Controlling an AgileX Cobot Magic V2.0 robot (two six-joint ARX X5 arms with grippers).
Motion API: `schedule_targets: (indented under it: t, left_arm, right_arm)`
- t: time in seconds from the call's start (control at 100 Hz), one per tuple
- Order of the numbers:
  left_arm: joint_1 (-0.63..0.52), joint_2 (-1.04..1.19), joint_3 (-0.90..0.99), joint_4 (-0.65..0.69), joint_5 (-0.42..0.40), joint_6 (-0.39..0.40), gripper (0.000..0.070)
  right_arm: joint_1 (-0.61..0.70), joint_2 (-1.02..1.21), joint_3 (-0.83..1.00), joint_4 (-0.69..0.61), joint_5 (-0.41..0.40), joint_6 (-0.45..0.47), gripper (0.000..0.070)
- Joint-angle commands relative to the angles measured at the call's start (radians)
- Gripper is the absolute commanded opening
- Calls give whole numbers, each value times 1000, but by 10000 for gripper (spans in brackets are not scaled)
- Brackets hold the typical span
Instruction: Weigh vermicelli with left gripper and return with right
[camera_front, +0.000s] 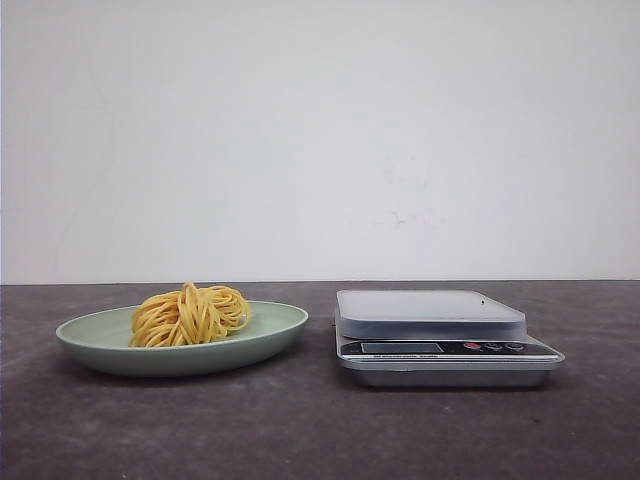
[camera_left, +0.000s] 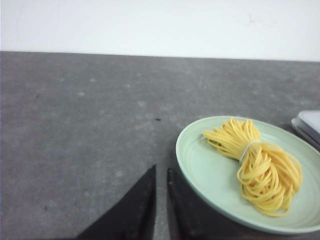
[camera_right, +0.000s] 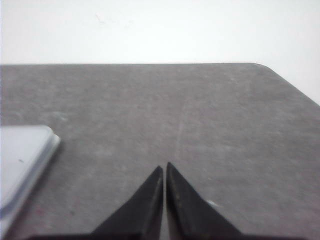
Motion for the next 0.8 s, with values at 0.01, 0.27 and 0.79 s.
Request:
schedule_targets:
  t: [0.01, 0.27, 0.79]
  left_arm:
    - [0, -2, -18, 32, -1, -41, 4]
    - [0, 19, 154, 85, -69, -200, 7]
    - [0, 295, 578, -84, 53, -166, 457]
  right_arm:
    - [-2, -3, 0, 32, -52, 90, 1]
    - [-1, 16, 235, -62, -156, 314, 1]
    - [0, 261, 647, -351, -289, 226, 574]
